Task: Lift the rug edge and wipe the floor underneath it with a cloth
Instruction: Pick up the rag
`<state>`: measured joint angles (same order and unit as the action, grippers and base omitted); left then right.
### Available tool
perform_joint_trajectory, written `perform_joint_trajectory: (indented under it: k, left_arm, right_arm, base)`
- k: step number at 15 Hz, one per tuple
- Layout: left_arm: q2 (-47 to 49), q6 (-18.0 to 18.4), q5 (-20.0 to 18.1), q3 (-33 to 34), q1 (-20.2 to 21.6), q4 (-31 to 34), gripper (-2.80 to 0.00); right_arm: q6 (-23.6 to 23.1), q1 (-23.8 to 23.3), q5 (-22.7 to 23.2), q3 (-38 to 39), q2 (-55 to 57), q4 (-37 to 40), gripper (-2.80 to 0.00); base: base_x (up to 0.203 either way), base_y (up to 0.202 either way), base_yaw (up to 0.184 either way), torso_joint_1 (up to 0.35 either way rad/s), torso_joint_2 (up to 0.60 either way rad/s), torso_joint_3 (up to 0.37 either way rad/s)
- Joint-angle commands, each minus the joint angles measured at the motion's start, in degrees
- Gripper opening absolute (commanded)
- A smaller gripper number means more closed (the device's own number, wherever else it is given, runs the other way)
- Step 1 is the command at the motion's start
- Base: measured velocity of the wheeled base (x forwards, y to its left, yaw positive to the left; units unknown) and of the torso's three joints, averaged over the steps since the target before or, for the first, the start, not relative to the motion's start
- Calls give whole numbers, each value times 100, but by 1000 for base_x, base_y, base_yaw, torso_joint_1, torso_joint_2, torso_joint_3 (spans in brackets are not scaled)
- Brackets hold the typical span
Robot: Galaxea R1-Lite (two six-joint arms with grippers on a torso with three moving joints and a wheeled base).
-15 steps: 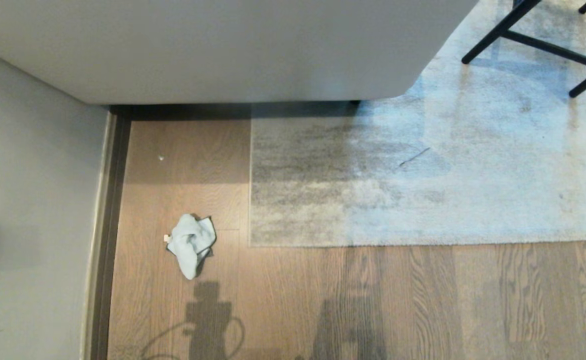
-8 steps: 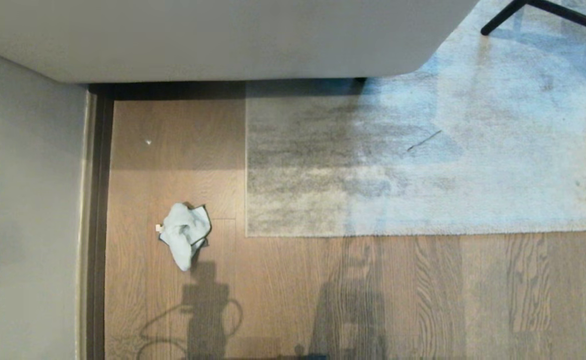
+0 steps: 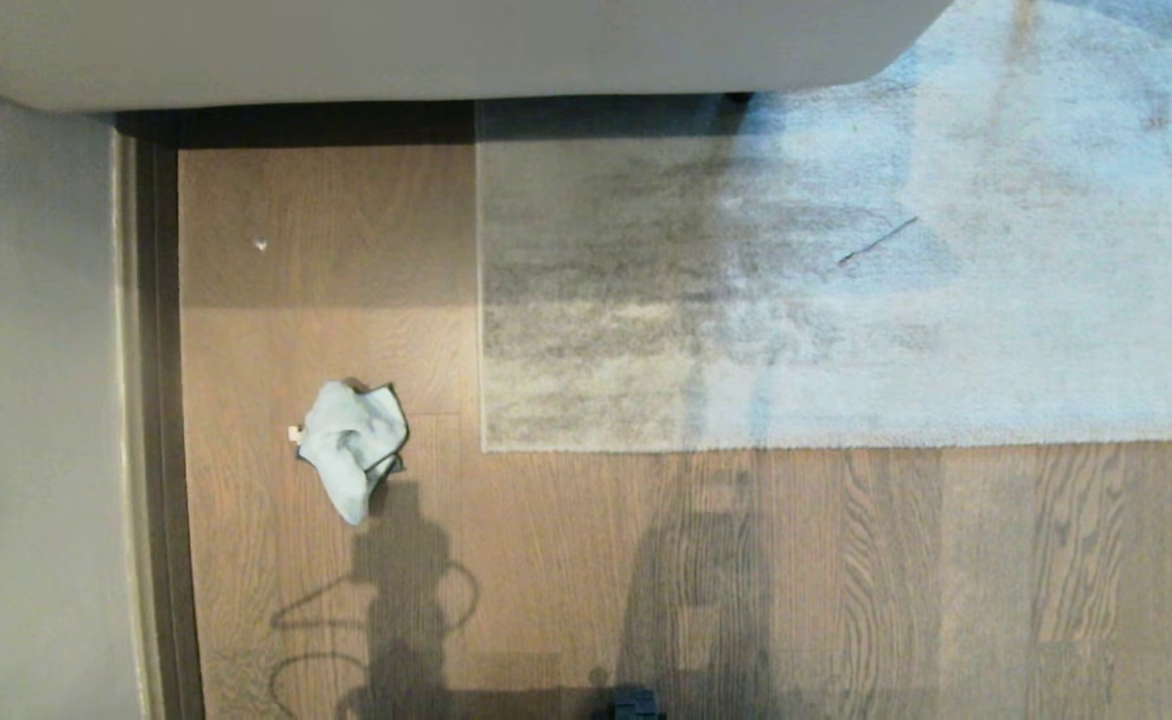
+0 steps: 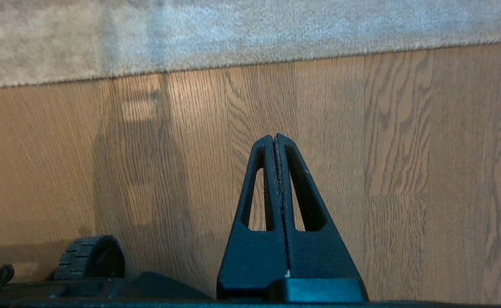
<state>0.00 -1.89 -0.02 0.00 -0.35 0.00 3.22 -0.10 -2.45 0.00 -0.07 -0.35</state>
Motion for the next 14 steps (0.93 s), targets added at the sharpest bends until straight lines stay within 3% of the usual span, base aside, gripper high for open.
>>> perform_joint_trajectory:
  k: [1,14]
  left_arm:
    - [0,-4,-6,0,0,0,-280]
    - [0,-22,-6,0,0,-9,-280]
  right_arm:
    - [3,1,-1,0,7,0,-280]
    - [3,1,-1,0,7,0,-280]
  base:
    - [0,0,0,0,0,-195]
    - [0,0,0,2,3,-198]
